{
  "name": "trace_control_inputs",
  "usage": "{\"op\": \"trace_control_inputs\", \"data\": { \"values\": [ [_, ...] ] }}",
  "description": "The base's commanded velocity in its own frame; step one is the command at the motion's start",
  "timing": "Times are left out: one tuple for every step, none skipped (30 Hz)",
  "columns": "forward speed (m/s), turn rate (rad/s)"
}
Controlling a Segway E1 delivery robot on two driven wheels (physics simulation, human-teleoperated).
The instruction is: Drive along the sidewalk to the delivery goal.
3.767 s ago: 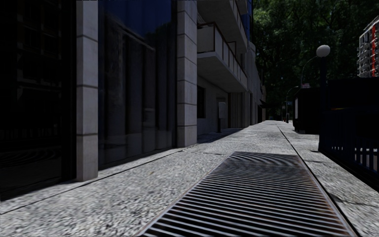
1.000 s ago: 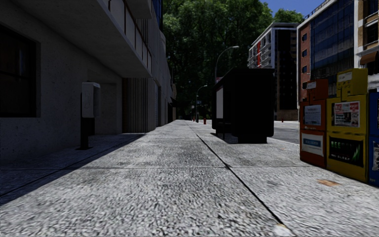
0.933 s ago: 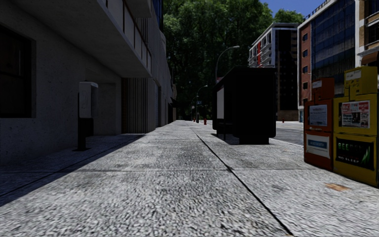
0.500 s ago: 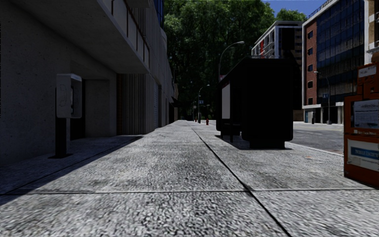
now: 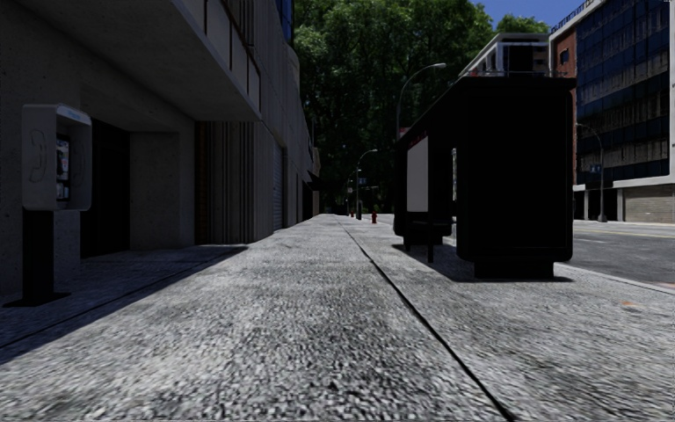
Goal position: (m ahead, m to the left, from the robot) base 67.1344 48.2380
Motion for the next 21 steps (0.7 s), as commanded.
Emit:
{"op": "trace_control_inputs", "data": {
  "values": [
    [1.96, 0.05],
    [1.96, 0.05],
    [1.96, 0.00],
    [1.96, 0.00],
    [1.96, 0.00],
    [1.96, 0.00],
    [1.96, 0.00],
    [1.96, 0.00],
    [1.96, 0.00],
    [1.96, 0.00],
    [1.96, 0.00],
    [1.96, 0.00],
    [1.96, 0.00],
    [1.96, 0.00],
    [1.96, 0.00],
    [1.96, 0.00],
    [1.96, 0.00],
    [1.96, 0.00],
    [1.96, 0.00],
    [1.96, 0.00],
    [1.96, 0.00]
  ]
}}
